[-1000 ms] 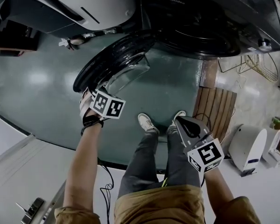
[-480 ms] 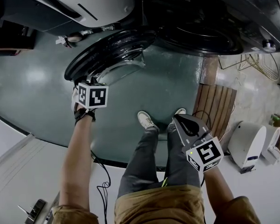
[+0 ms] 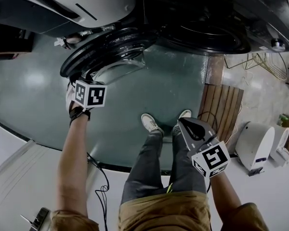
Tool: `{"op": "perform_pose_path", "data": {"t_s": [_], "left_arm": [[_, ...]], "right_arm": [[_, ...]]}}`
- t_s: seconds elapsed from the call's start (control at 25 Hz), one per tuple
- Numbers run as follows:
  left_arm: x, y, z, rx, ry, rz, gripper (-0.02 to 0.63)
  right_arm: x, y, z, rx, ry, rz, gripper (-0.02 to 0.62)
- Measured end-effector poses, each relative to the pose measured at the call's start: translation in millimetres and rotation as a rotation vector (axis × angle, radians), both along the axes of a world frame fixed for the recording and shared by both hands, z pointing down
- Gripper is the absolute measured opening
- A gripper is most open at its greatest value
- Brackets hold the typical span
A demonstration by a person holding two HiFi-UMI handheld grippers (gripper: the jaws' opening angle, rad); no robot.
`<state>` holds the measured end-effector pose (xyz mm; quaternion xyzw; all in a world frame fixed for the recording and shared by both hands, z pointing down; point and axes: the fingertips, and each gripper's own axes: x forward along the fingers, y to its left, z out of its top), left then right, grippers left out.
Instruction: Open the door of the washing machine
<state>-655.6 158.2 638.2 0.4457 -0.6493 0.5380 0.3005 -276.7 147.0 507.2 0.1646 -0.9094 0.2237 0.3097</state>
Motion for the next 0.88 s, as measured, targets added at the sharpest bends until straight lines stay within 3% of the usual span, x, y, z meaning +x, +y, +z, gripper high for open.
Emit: {"op": "perform_pose_path", "data": {"t_s": [0.36,0.6,0.88], "left_arm": [[-23,-15,-1,0.011,-0.004,-0.006,0.153],[-39,-28,-3,0.06,0.05,-0.056,0.153],[-51,-39,-4,0.067,0.025,-0.049,0.152]], "right_arm": [[-5,4,2,-0.003,0.007,0.001,0.005],[-8,7,2,-0.003,0.009,0.003,0.005],[-5,16,5,-0.016,0.011,0.012,0.005]]}}
